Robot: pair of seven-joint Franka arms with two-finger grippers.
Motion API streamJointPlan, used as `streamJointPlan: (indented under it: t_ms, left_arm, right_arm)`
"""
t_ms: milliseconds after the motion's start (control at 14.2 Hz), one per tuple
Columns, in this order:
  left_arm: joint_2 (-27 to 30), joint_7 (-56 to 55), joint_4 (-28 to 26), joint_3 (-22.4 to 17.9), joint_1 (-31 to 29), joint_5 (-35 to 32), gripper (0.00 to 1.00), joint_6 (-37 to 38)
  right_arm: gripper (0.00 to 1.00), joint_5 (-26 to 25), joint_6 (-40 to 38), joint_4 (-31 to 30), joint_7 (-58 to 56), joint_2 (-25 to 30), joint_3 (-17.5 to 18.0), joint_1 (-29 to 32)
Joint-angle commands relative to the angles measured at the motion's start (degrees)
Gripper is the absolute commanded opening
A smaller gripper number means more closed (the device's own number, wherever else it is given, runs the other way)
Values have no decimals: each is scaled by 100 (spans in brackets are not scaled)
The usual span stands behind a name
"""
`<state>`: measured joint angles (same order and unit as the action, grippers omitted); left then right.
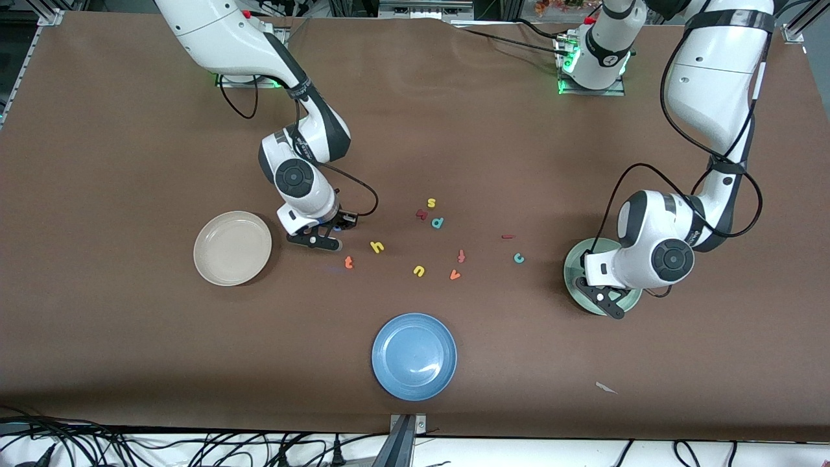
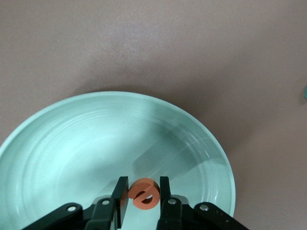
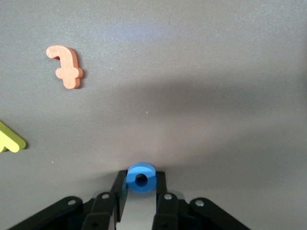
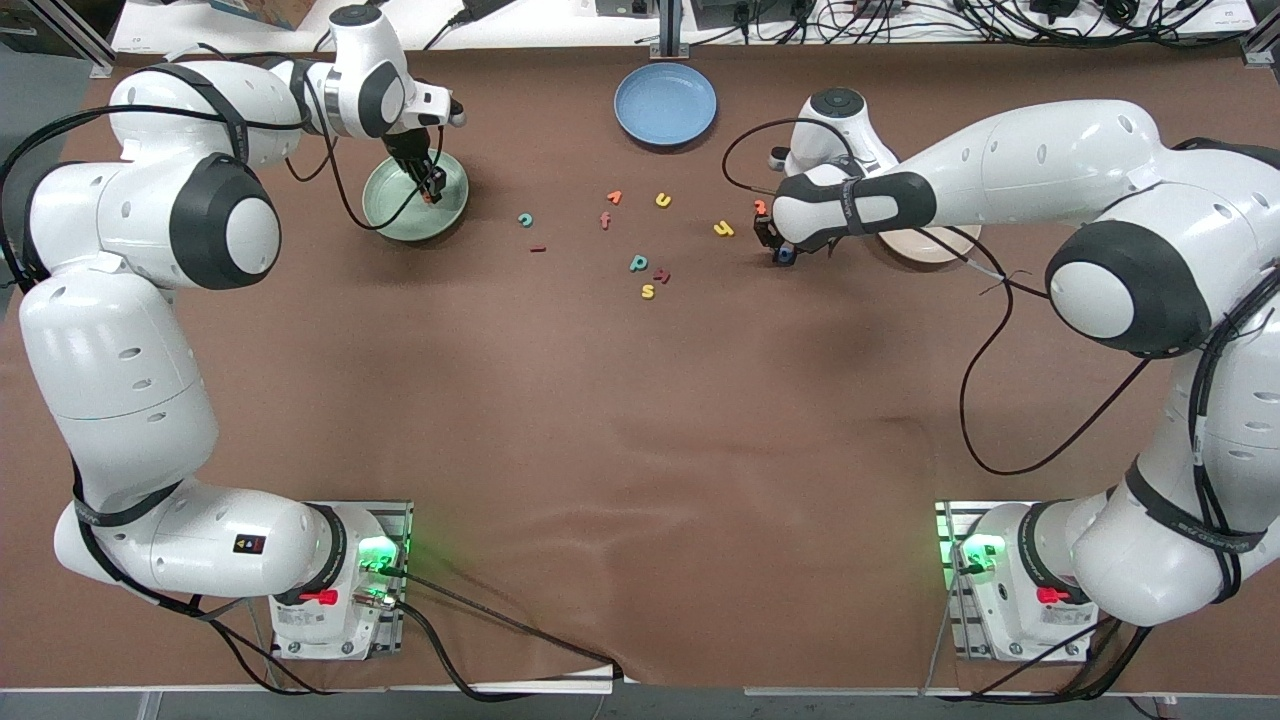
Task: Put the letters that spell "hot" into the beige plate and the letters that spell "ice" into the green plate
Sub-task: 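Release the e on the green plate while the right gripper carries the o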
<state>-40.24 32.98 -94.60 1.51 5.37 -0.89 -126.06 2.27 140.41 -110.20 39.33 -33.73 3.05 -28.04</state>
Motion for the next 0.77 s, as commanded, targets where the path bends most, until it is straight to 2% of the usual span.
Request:
streamJointPlan:
  t_ms: [0,70,141,493,704]
  left_arm:
    - [-20,24,47,42,-62,-140,35,-42]
    - [-11,42,65,51,-97,-140,78,-42]
    - [7,68,74,51,-106,-140,100,-33]
    - [156,-54,249,68,-19,-131,100,-7]
    - [165,-99,408,103,61,-61,100,37]
  right_arm:
    - [21,107,163,7,-145,-108,21,0]
    - [19,107,154,25,-163,-90,21,0]
    - [18,107,119,86,-189,-64,21,0]
    - [17,81,-961,727,-311,173,-67,35]
    - [17,107,-1418,658,-1460,437,-610,35]
